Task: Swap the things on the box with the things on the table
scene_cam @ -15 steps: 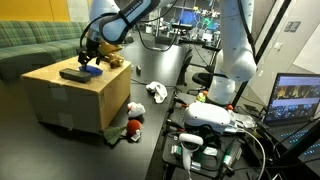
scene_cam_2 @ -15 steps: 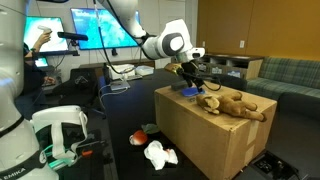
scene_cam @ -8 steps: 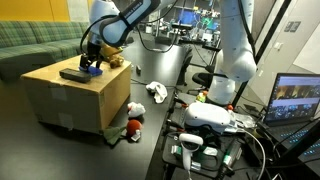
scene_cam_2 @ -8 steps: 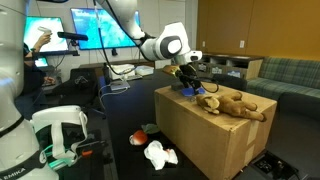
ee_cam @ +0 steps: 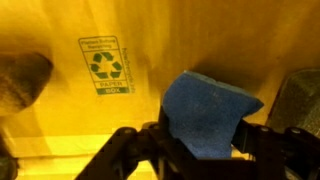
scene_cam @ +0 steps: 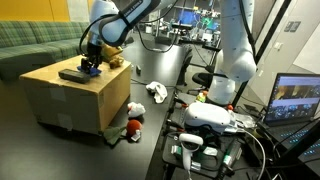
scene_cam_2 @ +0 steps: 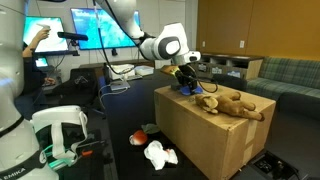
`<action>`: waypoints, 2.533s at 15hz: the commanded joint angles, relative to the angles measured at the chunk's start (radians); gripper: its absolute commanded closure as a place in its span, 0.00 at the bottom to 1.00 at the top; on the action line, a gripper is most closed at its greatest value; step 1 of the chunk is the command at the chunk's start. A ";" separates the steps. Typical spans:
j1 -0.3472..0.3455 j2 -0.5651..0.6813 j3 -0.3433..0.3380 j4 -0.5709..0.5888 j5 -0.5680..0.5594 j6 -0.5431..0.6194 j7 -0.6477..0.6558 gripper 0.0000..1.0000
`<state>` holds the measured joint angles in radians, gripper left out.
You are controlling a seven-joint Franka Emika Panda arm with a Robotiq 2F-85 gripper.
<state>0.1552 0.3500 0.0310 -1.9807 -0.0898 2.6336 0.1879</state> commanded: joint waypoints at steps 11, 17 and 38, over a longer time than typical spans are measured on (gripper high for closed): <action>-0.049 -0.300 0.009 -0.192 -0.063 -0.123 -0.205 0.96; -0.093 -0.471 -0.004 -0.397 -0.076 -0.180 -0.255 0.96; -0.331 -0.133 -0.067 -0.642 -0.783 0.286 0.289 0.96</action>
<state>-0.1625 0.0655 0.0051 -2.7290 -0.7550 2.8635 0.3872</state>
